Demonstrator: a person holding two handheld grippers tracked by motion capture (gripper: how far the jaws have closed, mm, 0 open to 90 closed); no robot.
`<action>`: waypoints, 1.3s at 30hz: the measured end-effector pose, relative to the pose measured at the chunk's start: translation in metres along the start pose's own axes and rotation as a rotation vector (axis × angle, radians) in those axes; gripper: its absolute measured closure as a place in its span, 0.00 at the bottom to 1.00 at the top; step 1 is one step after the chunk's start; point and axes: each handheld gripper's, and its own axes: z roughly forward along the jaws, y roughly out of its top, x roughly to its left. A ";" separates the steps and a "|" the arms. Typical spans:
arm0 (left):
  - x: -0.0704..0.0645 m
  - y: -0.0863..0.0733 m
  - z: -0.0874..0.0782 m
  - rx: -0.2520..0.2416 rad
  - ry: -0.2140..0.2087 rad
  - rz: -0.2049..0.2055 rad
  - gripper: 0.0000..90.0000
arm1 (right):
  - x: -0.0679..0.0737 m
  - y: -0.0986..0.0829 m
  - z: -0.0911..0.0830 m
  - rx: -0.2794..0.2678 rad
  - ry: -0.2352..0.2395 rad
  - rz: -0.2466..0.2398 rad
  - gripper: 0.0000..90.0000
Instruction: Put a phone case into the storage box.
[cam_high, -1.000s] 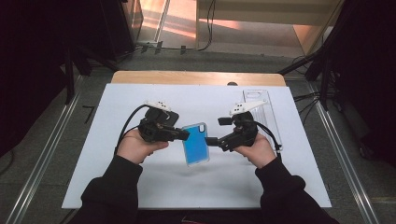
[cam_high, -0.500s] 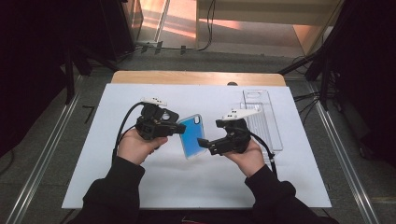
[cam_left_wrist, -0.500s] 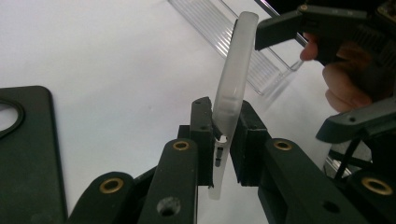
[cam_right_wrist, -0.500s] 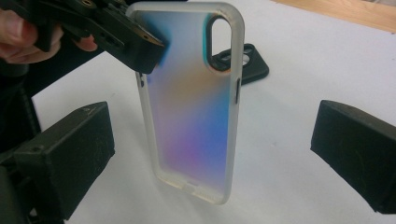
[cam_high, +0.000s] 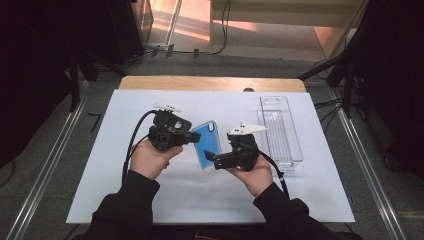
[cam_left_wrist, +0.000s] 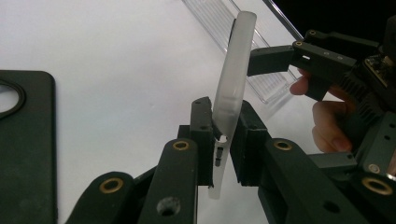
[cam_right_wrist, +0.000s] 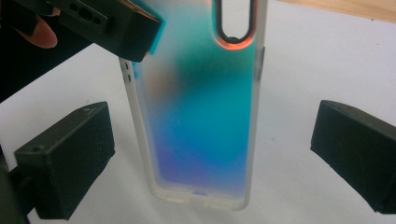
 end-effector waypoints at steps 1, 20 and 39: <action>-0.001 0.000 0.001 -0.002 0.001 0.002 0.90 | 0.000 0.000 0.000 0.000 0.000 0.000 0.00; -0.019 -0.002 0.013 0.005 -0.001 0.031 0.90 | 0.011 -0.002 0.018 0.005 -0.054 0.011 0.00; -0.018 0.002 -0.003 -0.044 -0.055 0.038 0.59 | 0.000 -0.003 0.015 0.002 -0.051 0.016 0.18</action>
